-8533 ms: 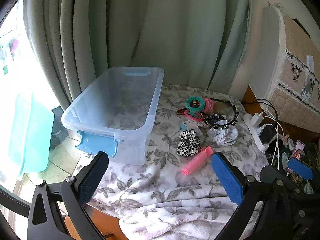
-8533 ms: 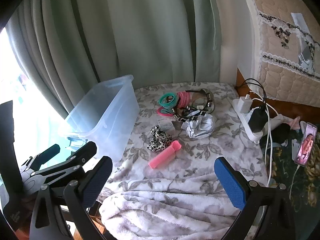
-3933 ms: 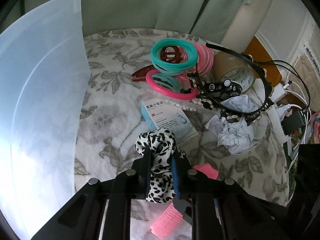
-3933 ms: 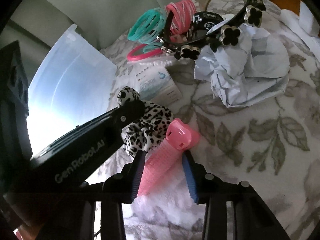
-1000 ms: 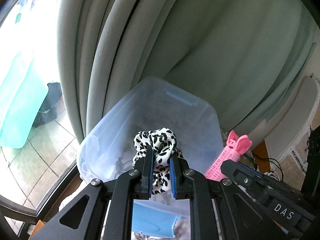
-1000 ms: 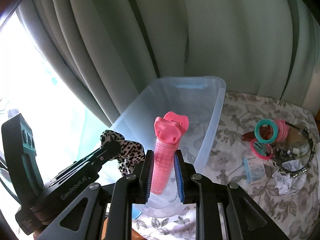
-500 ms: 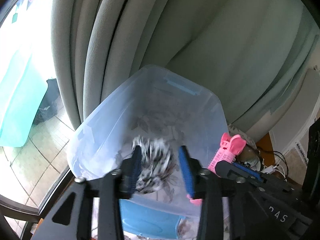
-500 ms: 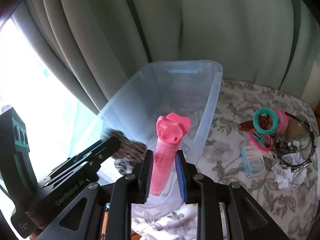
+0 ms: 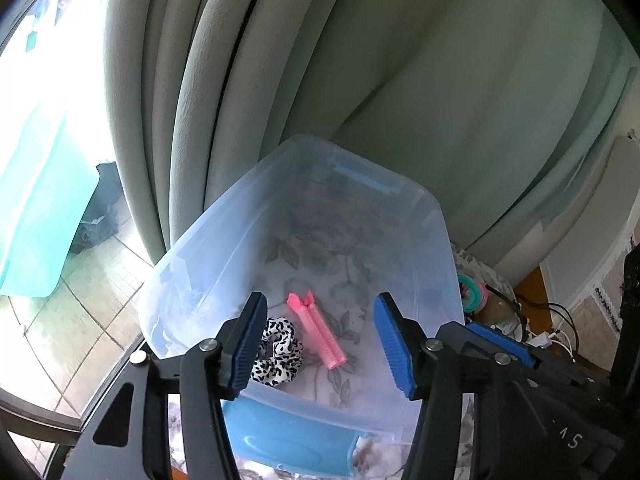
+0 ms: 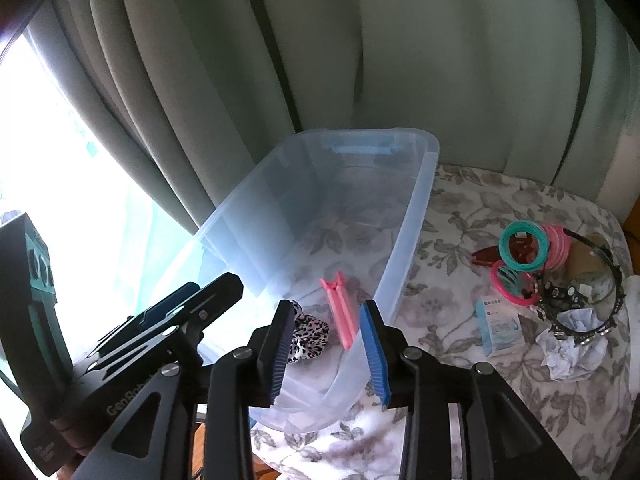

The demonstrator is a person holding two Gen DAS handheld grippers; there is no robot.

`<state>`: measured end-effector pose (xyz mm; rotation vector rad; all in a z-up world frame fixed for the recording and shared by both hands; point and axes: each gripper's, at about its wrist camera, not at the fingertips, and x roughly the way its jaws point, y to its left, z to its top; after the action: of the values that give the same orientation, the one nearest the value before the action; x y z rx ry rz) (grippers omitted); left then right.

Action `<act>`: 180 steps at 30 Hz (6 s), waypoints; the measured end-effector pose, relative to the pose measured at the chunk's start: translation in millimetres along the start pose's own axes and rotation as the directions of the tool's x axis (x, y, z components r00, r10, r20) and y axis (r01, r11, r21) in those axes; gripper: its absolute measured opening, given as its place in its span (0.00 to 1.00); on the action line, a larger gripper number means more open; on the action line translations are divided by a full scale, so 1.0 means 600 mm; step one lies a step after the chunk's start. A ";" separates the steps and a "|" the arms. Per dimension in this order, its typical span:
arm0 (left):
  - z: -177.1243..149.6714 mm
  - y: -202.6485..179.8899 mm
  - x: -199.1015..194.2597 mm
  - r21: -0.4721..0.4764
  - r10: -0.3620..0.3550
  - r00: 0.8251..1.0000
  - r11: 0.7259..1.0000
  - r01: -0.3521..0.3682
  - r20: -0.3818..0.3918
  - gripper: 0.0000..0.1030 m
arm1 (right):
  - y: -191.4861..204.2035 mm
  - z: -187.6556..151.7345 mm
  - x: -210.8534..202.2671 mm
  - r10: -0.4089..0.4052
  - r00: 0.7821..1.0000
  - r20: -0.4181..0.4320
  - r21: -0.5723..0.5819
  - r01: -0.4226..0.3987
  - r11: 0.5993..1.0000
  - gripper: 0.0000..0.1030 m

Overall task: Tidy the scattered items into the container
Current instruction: 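Withdraw both grippers from the box and move toward the black headband, then grasp the black beaded headband with the left gripper while the right gripper grasps crumpled paper, then lift the headband and crumpled paper and carry both over the clear box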

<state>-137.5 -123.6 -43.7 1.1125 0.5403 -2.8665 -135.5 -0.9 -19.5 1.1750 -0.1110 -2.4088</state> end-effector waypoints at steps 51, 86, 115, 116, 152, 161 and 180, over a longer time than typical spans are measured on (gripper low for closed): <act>-0.103 -0.314 0.049 0.373 -0.055 0.982 0.920 0.121 -0.182 0.60 | -0.409 -0.118 -0.145 -0.181 0.981 0.076 0.491 0.121 0.863 0.37; -0.195 -0.518 0.256 0.617 -0.151 0.924 0.705 0.350 -0.351 0.23 | -0.581 -0.200 -0.069 -0.187 0.978 -0.091 0.661 0.200 0.723 0.37; -0.046 -0.368 0.201 0.377 -0.244 0.958 0.882 0.283 -0.149 0.11 | -0.534 -0.163 0.023 -0.024 0.999 -0.032 0.667 0.039 0.744 0.39; -0.045 -0.366 0.198 0.374 -0.242 0.959 0.884 0.280 -0.147 0.11 | -0.531 -0.163 0.020 -0.029 0.999 -0.027 0.665 0.039 0.746 0.38; -0.023 -0.268 -0.134 0.290 -0.296 0.950 0.922 0.257 0.100 0.09 | -0.305 -0.115 -0.258 -0.082 0.961 0.265 0.455 -0.050 0.889 0.34; -0.009 -0.183 -0.195 0.204 -0.270 0.941 0.952 0.229 0.205 0.09 | -0.217 -0.091 -0.274 -0.059 0.956 0.289 0.348 -0.048 0.936 0.34; 0.014 -0.001 -0.170 -0.039 -0.055 0.971 0.997 0.066 0.232 0.09 | -0.076 -0.037 -0.171 0.040 0.979 0.200 0.159 -0.073 0.985 0.34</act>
<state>-67.1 -136.5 29.3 0.7545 0.6335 -2.9618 -80.7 86.8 29.2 0.9851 -0.4088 -2.4982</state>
